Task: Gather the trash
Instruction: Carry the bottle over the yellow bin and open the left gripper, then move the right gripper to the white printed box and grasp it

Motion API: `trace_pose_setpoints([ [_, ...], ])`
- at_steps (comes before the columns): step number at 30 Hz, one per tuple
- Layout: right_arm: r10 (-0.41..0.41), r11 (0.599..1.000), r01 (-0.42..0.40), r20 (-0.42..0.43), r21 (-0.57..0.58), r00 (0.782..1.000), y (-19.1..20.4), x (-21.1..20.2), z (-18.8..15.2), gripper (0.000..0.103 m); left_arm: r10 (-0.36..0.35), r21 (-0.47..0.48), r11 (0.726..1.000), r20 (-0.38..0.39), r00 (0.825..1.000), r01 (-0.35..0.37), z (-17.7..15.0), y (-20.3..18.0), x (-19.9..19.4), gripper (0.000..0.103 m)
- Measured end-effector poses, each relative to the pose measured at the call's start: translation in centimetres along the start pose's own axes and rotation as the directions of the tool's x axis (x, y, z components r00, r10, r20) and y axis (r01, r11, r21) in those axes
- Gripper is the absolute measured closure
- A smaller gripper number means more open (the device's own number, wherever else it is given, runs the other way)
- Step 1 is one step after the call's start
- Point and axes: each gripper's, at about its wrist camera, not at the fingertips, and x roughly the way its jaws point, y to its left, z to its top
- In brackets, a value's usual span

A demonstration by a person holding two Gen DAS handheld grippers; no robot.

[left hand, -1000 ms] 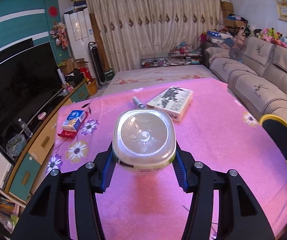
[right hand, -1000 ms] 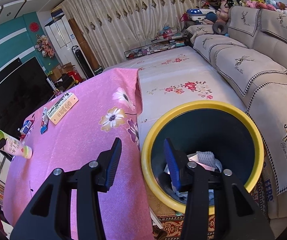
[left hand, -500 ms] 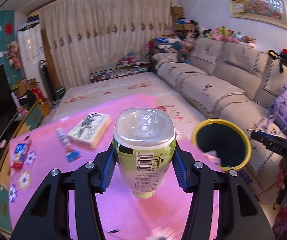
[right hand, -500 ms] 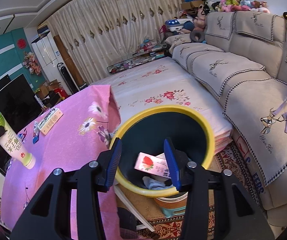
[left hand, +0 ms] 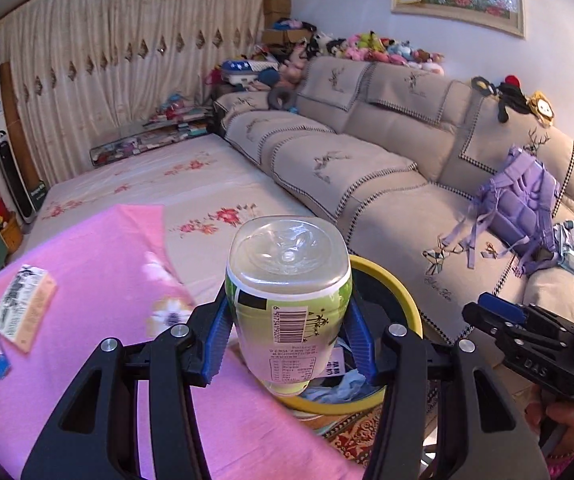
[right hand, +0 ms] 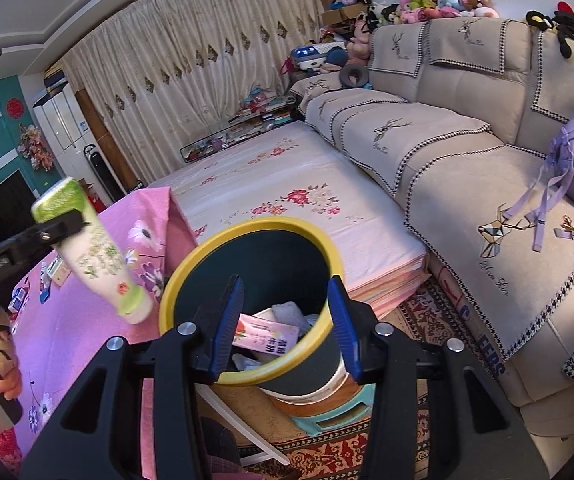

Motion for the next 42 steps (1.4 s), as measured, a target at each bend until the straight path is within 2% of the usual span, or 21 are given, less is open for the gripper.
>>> trace_pose_setpoints([
  [5, -0.022, 1.000, 0.022, -0.004, 0.018, 1.000, -1.4, 0.0, -0.3, 0.061, -0.047, -0.031, 0.999, -0.083, 0.995, 0.045, -0.6, -1.4, 5.5, 0.051],
  [9, -0.029, 0.999, 0.030, -0.011, 0.028, 1.000, -2.1, 0.2, -0.4, 0.061, -0.057, -0.040, 0.998, -0.100, 0.993, 0.053, -1.1, -2.0, 7.7, 0.050],
  [10, -0.030, 0.999, 0.030, -0.012, 0.027, 0.999, -2.2, 0.3, -0.4, 0.061, -0.051, -0.037, 0.998, -0.100, 0.994, 0.047, -0.8, -2.1, 8.0, 0.042],
  [11, -0.030, 0.999, 0.031, -0.014, 0.026, 0.999, -2.1, 0.3, -0.5, 0.061, -0.047, -0.038, 0.998, -0.096, 0.994, 0.043, -0.9, -2.2, 8.1, 0.030],
  [12, -0.030, 0.999, 0.031, -0.015, 0.024, 0.999, -2.0, 0.4, -0.4, 0.061, -0.042, -0.039, 0.998, -0.086, 0.995, 0.039, -1.0, -2.3, 8.0, 0.026],
  [15, -0.025, 1.000, 0.026, -0.022, 0.016, 0.999, -1.5, 0.7, -0.4, 0.060, -0.018, -0.034, 0.999, -0.040, 0.999, 0.017, -1.3, -1.8, 6.3, 0.024],
  [19, -0.013, 1.000, 0.013, -0.033, -0.007, 0.999, -0.3, 1.1, -0.5, 0.060, 0.023, -0.054, 0.998, 0.003, 1.000, -0.023, -2.8, 1.1, 1.7, 0.019],
  [25, 0.009, 0.999, -0.011, -0.042, -0.051, 0.999, 2.4, 1.6, -0.4, 0.059, 0.127, -0.126, 0.984, 0.029, 0.991, -0.122, -6.3, 7.7, -3.9, 0.014],
  [33, 0.047, 0.988, -0.058, -0.073, -0.146, 0.996, 8.5, 2.4, -0.3, 0.059, 0.305, -0.252, 0.923, 0.014, 0.952, -0.292, -11.7, 18.8, -9.0, 0.012],
  [39, 0.086, 0.969, -0.111, -0.118, -0.222, 0.989, 14.3, 4.0, 0.0, 0.058, 0.436, -0.289, 0.859, -0.016, 0.900, -0.421, -15.3, 26.3, -11.3, 0.011],
  [42, 0.129, 0.952, -0.166, -0.153, -0.256, 0.980, 17.7, 5.2, 0.5, 0.057, 0.498, -0.316, 0.817, -0.034, 0.866, -0.482, -16.9, 30.2, -12.7, 0.011],
])
